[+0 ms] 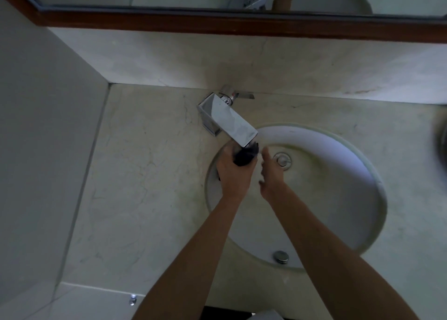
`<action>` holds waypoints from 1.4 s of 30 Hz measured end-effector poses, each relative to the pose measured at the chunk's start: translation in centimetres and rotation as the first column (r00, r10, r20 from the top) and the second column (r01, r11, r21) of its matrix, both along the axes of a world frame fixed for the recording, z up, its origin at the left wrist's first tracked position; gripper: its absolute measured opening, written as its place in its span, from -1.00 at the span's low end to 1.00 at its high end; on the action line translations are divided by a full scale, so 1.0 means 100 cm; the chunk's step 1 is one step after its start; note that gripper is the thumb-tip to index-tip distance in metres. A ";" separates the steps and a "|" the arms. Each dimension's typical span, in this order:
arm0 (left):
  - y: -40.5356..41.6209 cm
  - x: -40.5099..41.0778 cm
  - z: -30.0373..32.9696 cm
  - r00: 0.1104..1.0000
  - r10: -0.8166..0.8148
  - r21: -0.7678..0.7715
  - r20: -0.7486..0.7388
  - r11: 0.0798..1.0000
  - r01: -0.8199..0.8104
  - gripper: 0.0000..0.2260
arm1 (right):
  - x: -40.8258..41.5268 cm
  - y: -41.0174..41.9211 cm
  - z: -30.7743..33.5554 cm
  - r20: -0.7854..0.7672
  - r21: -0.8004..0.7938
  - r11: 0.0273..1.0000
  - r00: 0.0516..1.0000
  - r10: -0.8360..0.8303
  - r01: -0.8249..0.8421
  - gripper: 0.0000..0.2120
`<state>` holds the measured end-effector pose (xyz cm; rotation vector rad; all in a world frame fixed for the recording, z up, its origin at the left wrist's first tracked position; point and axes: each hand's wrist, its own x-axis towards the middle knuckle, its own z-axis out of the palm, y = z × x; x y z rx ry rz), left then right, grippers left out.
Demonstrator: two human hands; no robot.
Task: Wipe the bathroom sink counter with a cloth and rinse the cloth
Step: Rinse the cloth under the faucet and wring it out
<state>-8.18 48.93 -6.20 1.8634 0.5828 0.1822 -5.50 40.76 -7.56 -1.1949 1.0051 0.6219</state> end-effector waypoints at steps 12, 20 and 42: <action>0.008 -0.019 0.001 0.986 -0.163 -0.003 -0.043 0.987 0.163 -0.61 | 0.016 0.011 -0.020 -0.037 0.271 0.963 0.999 0.018 -0.008 -0.48; 0.028 -0.048 -0.022 0.877 -0.437 -0.209 -0.199 0.893 0.398 -0.34 | 0.026 -0.035 -0.018 0.268 -0.037 0.983 0.946 0.182 -0.178 -0.82; 0.006 0.009 -0.011 0.946 -0.209 -0.233 -0.249 0.961 0.151 -0.85 | 0.023 -0.051 0.049 0.617 -0.439 0.850 0.590 0.521 -0.292 -0.64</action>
